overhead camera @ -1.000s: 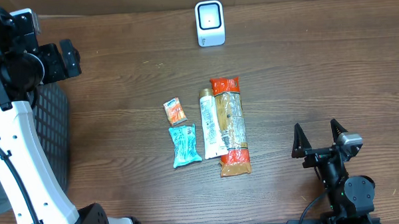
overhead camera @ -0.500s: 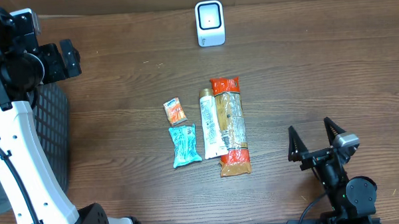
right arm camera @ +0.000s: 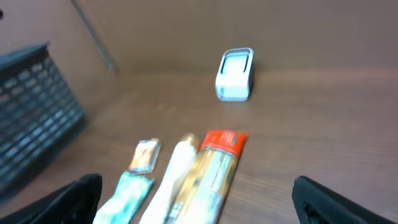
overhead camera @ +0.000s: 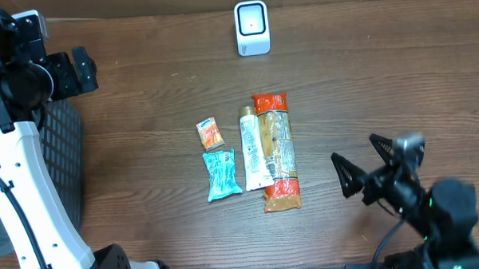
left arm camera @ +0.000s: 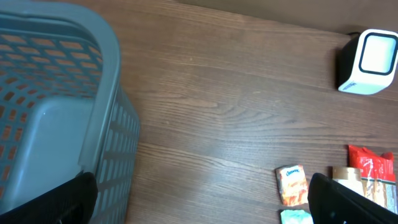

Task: Scan the item barcode
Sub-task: 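Move the right gripper over the spaghetti pack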

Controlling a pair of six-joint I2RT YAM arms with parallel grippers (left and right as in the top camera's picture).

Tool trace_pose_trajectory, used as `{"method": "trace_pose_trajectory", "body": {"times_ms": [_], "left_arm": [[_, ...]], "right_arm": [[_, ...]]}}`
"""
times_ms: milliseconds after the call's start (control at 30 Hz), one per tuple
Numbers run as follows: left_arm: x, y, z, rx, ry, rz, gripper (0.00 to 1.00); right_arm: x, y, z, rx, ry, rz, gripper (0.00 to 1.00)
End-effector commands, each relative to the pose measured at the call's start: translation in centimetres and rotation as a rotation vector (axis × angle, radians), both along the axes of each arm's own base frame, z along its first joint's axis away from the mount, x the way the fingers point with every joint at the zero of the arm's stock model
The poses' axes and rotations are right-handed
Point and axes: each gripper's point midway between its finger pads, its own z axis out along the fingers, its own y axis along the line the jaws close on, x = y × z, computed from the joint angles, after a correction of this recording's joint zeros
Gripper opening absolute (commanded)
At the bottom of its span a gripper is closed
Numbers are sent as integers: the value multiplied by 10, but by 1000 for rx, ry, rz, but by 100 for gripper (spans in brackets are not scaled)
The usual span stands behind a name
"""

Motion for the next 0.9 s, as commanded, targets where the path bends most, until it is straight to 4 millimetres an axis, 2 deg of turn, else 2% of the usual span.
{"method": "trace_pose_trajectory", "body": {"times_ms": [0,233,367,467,633,867], "left_arm": [[2,0,2,2,-7,-16,100],[2,0,2,2,-7,-16,100],[2,0,2,2,-7,-16,100],[2,0,2,2,-7,-16,100],[2,0,2,2,-7,-16,100],[2,0,2,2,-7,-16,100]], "right_arm": [[10,13,21,7,116,76,100],[39,17,16,-64,521,95,100],[61,24,0,-44,676,103,100],[72,33,-20,-18,751,141,100],[85,37,-67,-23,903,149,96],[86,56,-131,-62,1084,190,90]]}}
